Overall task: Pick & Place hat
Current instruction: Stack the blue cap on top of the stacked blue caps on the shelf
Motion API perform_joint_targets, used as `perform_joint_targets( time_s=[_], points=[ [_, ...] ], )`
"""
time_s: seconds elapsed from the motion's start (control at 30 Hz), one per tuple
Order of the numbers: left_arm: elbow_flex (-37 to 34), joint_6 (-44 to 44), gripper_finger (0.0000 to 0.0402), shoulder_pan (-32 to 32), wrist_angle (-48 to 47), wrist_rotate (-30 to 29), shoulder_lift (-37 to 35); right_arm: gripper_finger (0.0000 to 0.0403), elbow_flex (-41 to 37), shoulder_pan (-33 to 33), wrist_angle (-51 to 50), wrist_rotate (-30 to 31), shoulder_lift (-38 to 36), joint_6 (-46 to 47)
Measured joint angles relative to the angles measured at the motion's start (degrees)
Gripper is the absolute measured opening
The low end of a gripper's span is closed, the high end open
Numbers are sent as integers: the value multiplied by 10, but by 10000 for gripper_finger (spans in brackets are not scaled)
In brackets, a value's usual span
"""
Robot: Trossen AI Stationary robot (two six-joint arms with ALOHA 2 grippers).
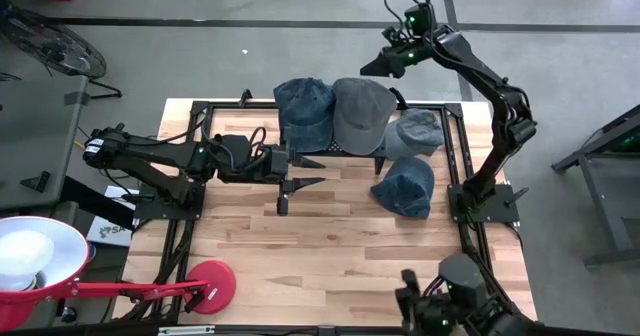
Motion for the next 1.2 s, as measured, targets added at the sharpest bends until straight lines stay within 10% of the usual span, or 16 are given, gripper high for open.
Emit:
perform_joint_targets(
  time_s=[0.43, 1.2],
  points=[
    [0, 0, 117, 0, 0, -3, 0, 172, 0, -76, 10, 231, -24, 55],
    [0, -2, 117, 0, 0, -6, 0, 140, 0, -19, -283, 352, -250, -49]
  ],
)
